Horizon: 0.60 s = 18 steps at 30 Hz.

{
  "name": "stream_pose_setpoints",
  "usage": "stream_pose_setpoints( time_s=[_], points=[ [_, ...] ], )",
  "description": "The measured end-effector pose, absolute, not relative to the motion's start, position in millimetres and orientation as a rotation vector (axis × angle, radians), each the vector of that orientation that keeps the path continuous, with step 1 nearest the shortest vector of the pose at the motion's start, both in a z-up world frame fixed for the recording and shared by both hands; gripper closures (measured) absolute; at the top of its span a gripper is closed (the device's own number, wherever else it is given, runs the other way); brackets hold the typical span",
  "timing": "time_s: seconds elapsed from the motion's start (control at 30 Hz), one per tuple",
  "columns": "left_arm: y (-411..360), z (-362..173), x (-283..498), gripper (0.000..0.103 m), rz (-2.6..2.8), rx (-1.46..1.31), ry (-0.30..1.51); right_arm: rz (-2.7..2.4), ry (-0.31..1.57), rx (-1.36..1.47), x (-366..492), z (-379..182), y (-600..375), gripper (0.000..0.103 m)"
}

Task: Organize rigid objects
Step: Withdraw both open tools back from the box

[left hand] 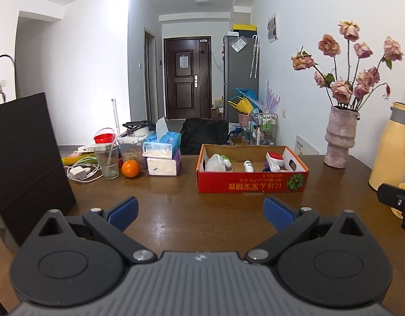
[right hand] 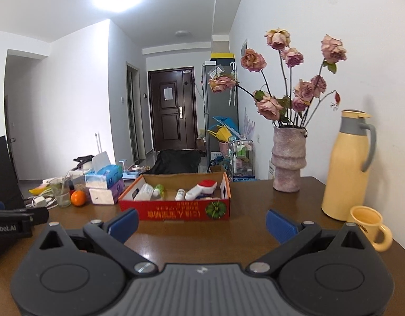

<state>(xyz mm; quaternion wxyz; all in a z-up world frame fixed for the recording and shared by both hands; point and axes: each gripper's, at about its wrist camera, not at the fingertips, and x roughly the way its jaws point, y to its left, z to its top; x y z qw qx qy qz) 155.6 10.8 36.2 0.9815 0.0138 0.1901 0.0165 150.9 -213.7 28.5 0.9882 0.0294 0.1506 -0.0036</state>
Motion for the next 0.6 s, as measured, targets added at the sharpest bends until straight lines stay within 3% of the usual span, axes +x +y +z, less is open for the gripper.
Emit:
stream_pose_setpoints(
  time_s=[0.6],
  points=[
    [5.8,26.6,114.4,0.000,0.025,0.034,0.402,-0.014,0.304,0.032,102.2,18.3,-213.0,0.000]
  ],
)
